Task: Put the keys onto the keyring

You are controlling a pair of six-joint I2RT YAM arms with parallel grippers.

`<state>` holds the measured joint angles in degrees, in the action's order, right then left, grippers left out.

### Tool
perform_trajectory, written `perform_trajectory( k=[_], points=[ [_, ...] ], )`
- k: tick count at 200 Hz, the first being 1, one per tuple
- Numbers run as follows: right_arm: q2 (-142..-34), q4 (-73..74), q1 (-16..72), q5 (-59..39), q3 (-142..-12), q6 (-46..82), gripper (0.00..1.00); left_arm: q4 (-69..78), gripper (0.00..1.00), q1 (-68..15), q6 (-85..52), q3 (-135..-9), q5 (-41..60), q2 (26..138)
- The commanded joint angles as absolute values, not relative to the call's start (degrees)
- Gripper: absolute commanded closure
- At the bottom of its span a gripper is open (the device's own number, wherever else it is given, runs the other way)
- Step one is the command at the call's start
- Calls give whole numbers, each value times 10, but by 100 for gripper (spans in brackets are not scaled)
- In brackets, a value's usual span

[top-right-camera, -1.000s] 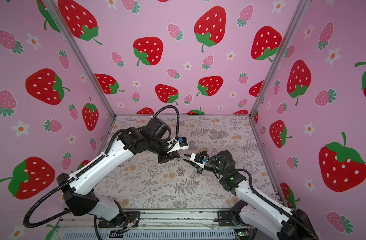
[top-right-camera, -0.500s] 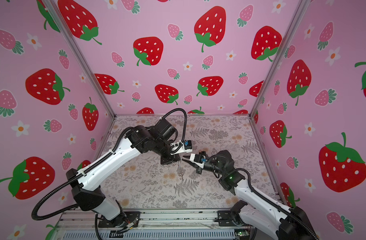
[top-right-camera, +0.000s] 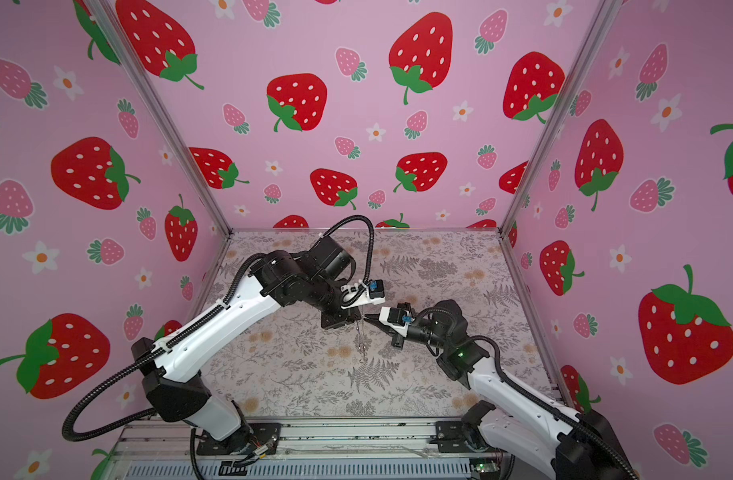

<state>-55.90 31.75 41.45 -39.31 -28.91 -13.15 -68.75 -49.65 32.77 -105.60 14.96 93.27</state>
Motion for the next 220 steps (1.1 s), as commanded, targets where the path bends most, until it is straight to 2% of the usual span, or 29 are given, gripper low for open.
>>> perform_trajectory(
  k=[1,76,125,128,138,148,163,220],
  points=[
    [-562,343,411,-398,-308,-128,86,-707,100,-504,335,-1083,159,931],
    [-564,350,411,-403,-307,-120,89,-709,100,-510,343,-1083,137,932],
    [-565,347,411,-404,-306,-120,98,-696,100,-511,345,-1075,134,922],
    [-565,347,411,-405,-307,-120,98,-695,96,-511,345,-1075,135,921],
    [-564,348,411,-406,-307,-120,100,-687,71,-511,346,-1067,137,916],
    [-564,351,411,-408,-305,-117,100,-660,60,-508,339,-1045,131,904],
    [-564,360,411,-407,-302,-109,100,-616,58,-493,330,-1000,140,872],
    [-567,419,411,-405,-289,-70,100,-454,59,-440,245,-845,243,773]
  ],
)
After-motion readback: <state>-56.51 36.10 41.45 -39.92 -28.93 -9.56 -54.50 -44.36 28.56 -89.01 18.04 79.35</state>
